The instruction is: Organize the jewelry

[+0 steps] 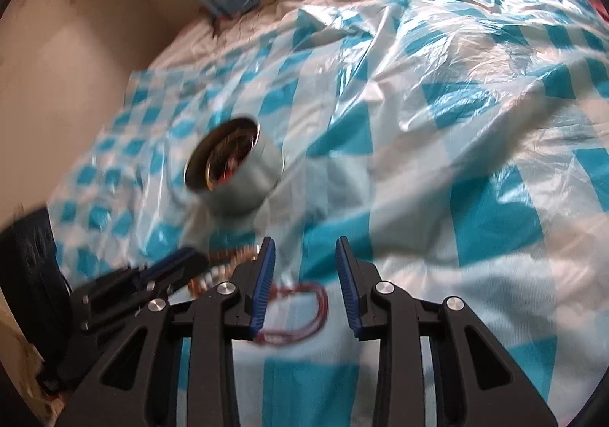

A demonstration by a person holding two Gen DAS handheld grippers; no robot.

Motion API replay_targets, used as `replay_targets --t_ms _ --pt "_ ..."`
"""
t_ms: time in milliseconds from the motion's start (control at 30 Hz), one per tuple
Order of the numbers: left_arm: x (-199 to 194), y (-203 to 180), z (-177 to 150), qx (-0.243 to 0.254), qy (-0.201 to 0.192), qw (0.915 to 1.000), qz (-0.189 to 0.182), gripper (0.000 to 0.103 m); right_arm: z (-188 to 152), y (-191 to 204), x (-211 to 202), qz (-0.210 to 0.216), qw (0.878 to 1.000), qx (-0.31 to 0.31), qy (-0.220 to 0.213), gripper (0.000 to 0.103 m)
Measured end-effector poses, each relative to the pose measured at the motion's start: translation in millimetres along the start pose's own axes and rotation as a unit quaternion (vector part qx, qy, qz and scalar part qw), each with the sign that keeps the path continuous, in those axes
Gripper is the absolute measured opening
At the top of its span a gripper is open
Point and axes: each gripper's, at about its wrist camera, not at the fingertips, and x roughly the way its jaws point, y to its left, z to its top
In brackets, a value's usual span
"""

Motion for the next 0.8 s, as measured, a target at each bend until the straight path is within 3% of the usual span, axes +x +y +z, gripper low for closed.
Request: replay_targets --t_ms 333,567,600,667,800 --pt "16 -1 -6 0.006 0.033 0.9994 -0.005 0.029 -19 3 4 -0.035 0.998 -0.037 0.039 0.033" --pt "21 -3 -8 0.008 0.041 0.9991 -0.009 0.029 -22 11 14 -0.060 0.994 -0.060 0.062 0.034" --pt "22 -3 -9 0.009 0.043 0.9990 -0.011 0.028 -23 13 15 -0.065 0.994 -0.066 0.065 0.034" --pt "23 -6 -10 0.014 0.046 0.9988 -0.012 0.014 -25 17 17 -0.076 0.992 -0.079 0.069 0.034" --pt "19 -10 -11 0.023 0.042 0.9987 -0.016 0.007 -28 27 22 -0.101 0.985 -0.114 0.077 0.034"
